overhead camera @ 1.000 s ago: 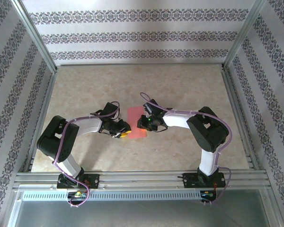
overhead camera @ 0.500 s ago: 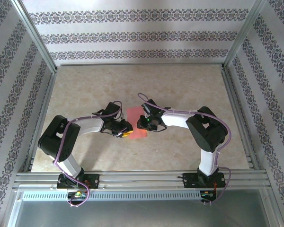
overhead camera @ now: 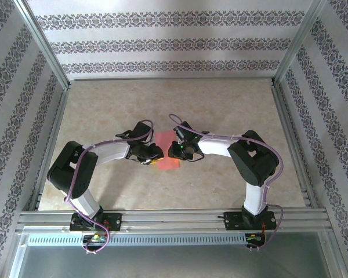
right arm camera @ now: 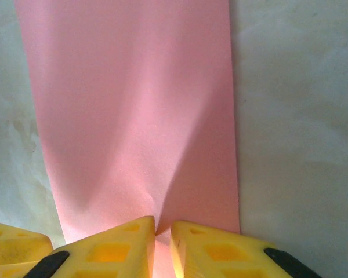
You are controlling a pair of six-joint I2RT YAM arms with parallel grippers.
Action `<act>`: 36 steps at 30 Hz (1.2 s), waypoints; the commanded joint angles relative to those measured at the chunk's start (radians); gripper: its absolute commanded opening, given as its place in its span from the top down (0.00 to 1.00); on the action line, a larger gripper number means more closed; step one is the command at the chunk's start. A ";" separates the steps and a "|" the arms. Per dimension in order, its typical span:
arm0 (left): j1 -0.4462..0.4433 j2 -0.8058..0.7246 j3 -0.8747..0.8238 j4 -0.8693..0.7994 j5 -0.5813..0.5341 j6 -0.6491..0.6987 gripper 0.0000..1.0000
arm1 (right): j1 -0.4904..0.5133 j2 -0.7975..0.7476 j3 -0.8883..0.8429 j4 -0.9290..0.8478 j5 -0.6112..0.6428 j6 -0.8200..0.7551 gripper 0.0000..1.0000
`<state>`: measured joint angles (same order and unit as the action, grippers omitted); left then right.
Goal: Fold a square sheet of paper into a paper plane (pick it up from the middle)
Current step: Third fold the triangle at the center of the table.
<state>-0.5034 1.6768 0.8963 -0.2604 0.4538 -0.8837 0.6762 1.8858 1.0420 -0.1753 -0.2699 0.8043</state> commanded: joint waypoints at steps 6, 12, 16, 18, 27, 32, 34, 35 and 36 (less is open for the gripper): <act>-0.029 0.045 0.061 -0.095 -0.112 0.055 0.70 | -0.009 0.096 -0.077 -0.133 0.063 -0.005 0.75; -0.036 0.064 0.070 -0.095 -0.106 0.058 0.69 | -0.010 0.099 -0.082 -0.124 0.058 -0.004 0.75; -0.039 0.079 0.075 -0.093 -0.093 0.061 0.68 | -0.012 0.100 -0.082 -0.122 0.054 -0.004 0.75; -0.041 0.087 0.074 -0.089 -0.085 0.063 0.68 | -0.012 0.101 -0.083 -0.121 0.052 -0.004 0.75; -0.045 0.040 0.067 -0.036 -0.008 0.065 0.73 | -0.014 0.105 -0.085 -0.121 0.051 -0.004 0.75; -0.037 -0.007 0.054 -0.038 0.000 0.075 0.73 | -0.016 0.106 -0.085 -0.121 0.050 -0.004 0.75; -0.029 -0.020 0.038 -0.020 0.007 0.074 0.73 | -0.016 0.107 -0.086 -0.120 0.049 -0.004 0.75; -0.025 -0.023 0.032 -0.010 0.015 0.070 0.73 | -0.017 0.106 -0.087 -0.121 0.049 -0.004 0.75; -0.021 -0.025 0.026 0.007 0.025 0.068 0.73 | -0.017 0.106 -0.086 -0.120 0.050 -0.004 0.75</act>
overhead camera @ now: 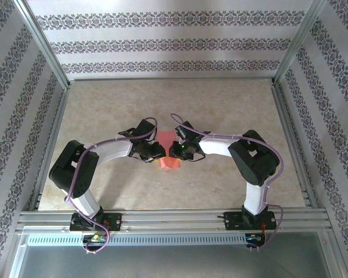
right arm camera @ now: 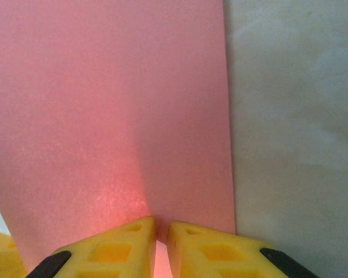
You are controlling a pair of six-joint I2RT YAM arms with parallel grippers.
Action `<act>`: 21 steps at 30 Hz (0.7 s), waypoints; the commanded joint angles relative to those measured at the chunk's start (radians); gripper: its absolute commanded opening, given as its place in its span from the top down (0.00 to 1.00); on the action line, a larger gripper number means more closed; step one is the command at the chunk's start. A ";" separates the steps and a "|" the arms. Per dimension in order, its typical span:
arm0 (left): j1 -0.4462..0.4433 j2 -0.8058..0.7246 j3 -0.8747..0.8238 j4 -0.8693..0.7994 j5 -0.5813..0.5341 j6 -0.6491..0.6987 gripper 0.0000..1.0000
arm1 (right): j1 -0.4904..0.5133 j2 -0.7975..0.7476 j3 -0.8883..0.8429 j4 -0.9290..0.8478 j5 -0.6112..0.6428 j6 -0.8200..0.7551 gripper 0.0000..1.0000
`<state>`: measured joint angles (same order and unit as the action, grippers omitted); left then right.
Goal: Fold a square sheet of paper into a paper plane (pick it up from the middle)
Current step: Third fold the triangle at the center of the table.
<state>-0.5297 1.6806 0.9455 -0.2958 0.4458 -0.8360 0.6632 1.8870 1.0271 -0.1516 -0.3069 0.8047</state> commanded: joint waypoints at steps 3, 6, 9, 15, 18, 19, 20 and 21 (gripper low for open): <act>0.019 -0.022 -0.044 0.088 0.062 0.008 0.73 | -0.003 0.104 -0.073 -0.144 0.086 -0.004 0.75; 0.025 -0.006 -0.044 0.092 0.062 0.013 0.73 | -0.004 0.103 -0.073 -0.144 0.087 -0.005 0.75; 0.033 0.006 -0.041 0.084 0.056 0.020 0.73 | -0.005 0.101 -0.073 -0.144 0.087 -0.006 0.75; 0.045 0.024 -0.057 0.093 0.060 -0.015 0.74 | -0.007 0.096 -0.071 -0.141 0.083 -0.008 0.74; 0.057 0.030 -0.075 0.113 0.076 -0.056 0.76 | -0.010 0.087 -0.075 -0.126 0.076 -0.010 0.73; 0.061 0.029 -0.082 0.124 0.081 -0.071 0.77 | -0.013 0.082 -0.075 -0.120 0.072 -0.011 0.72; 0.064 0.027 -0.090 0.140 0.085 -0.084 0.78 | -0.016 0.077 -0.075 -0.114 0.069 -0.014 0.72; 0.067 0.025 -0.095 0.152 0.092 -0.093 0.79 | -0.020 0.074 -0.075 -0.110 0.066 -0.016 0.71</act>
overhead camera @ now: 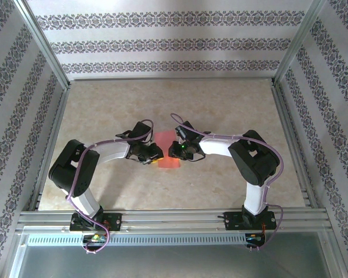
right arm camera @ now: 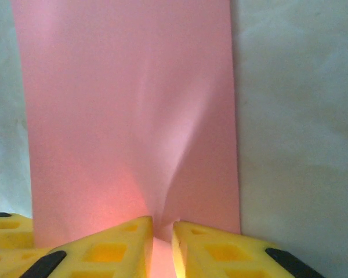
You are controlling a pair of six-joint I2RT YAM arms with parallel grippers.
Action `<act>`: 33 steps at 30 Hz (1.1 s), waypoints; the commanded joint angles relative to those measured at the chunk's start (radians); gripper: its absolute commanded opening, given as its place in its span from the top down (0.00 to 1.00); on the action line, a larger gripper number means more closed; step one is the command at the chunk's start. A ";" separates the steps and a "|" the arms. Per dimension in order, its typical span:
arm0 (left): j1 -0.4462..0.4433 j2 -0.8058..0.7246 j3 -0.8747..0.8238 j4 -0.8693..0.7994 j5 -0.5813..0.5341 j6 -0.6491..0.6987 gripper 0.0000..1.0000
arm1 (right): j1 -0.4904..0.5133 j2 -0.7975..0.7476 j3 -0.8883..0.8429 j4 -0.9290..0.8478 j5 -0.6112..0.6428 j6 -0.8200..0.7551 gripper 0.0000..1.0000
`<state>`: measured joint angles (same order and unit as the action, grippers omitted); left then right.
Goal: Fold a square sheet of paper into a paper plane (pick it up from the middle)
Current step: Third fold the triangle at the center of the table.
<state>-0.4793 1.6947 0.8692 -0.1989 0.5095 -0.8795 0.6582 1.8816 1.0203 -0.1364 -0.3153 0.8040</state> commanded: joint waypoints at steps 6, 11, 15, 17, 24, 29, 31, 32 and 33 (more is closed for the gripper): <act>0.035 0.018 -0.036 0.114 0.050 -0.086 0.82 | -0.022 0.072 -0.067 -0.116 0.064 -0.027 0.71; 0.051 0.033 -0.042 0.153 0.060 -0.107 0.83 | -0.024 0.071 -0.075 -0.113 0.063 -0.027 0.71; 0.058 0.053 -0.034 0.143 0.061 -0.104 0.83 | -0.025 0.063 -0.079 -0.109 0.064 -0.030 0.71; 0.058 0.059 -0.037 0.139 0.063 -0.105 0.86 | -0.029 0.052 -0.082 -0.101 0.063 -0.036 0.70; 0.057 0.041 -0.021 0.113 0.060 -0.120 0.95 | -0.050 -0.083 -0.079 -0.032 0.066 -0.129 0.58; 0.055 0.012 -0.004 0.100 0.075 -0.164 0.96 | -0.048 -0.218 -0.118 0.025 0.101 -0.312 0.47; 0.056 0.004 0.003 0.088 0.076 -0.186 0.95 | -0.044 -0.268 -0.167 0.075 0.106 -0.388 0.44; 0.057 0.002 0.009 0.081 0.078 -0.196 0.95 | -0.037 -0.295 -0.192 0.100 0.116 -0.431 0.43; 0.056 0.002 0.013 0.076 0.082 -0.207 0.96 | -0.029 -0.317 -0.212 0.116 0.133 -0.463 0.43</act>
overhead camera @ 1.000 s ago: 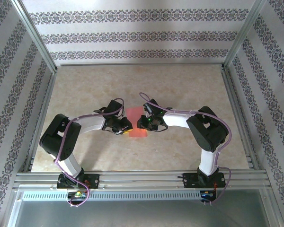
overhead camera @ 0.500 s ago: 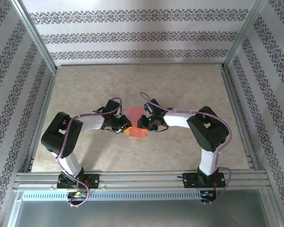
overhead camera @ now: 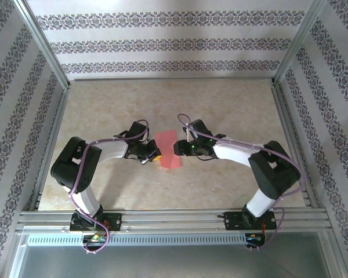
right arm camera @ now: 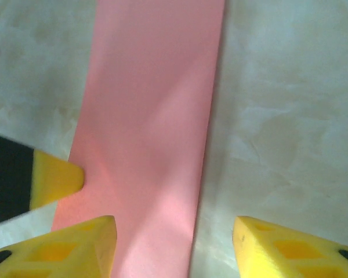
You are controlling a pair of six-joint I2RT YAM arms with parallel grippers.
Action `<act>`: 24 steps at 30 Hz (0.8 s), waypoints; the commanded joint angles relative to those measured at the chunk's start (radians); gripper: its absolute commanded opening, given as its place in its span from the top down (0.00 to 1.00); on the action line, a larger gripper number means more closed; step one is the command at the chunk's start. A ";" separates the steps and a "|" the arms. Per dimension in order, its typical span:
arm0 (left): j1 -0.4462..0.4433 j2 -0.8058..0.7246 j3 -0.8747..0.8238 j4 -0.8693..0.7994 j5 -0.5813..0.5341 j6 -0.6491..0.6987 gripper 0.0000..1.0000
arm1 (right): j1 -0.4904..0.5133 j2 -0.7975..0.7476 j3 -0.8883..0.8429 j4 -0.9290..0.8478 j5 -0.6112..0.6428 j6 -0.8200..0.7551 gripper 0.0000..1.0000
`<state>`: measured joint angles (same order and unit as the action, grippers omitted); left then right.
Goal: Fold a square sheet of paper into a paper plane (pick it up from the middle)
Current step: Third fold the triangle at the center of the table.
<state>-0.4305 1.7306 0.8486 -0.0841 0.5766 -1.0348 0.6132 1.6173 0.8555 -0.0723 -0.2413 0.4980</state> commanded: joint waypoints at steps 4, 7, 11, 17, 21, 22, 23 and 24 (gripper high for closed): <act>0.007 -0.030 0.048 -0.040 0.032 -0.103 0.96 | 0.075 -0.125 -0.123 0.141 0.145 -0.309 0.42; 0.006 -0.020 0.059 -0.040 0.044 -0.134 0.95 | 0.120 -0.146 -0.173 0.237 0.176 -0.392 0.42; 0.007 -0.005 0.067 -0.036 0.055 -0.175 0.95 | 0.165 -0.116 -0.206 0.344 0.186 -0.463 0.42; 0.005 0.009 0.073 -0.036 0.059 -0.191 0.96 | 0.240 -0.051 -0.264 0.529 0.199 -0.602 0.43; 0.004 0.010 0.072 -0.037 0.055 -0.191 0.96 | 0.256 -0.011 -0.277 0.582 0.182 -0.649 0.41; 0.004 0.010 0.072 -0.038 0.055 -0.189 0.96 | 0.261 -0.004 -0.277 0.587 0.181 -0.660 0.41; 0.005 0.011 0.073 -0.037 0.057 -0.188 0.95 | 0.267 0.004 -0.277 0.589 0.182 -0.672 0.40; 0.004 0.012 0.074 -0.037 0.058 -0.187 0.95 | 0.271 0.013 -0.273 0.589 0.186 -0.681 0.39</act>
<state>-0.4305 1.7271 0.9020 -0.0967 0.6254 -1.1908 0.8688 1.6073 0.5884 0.4404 -0.0654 -0.1127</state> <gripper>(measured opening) 0.054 0.602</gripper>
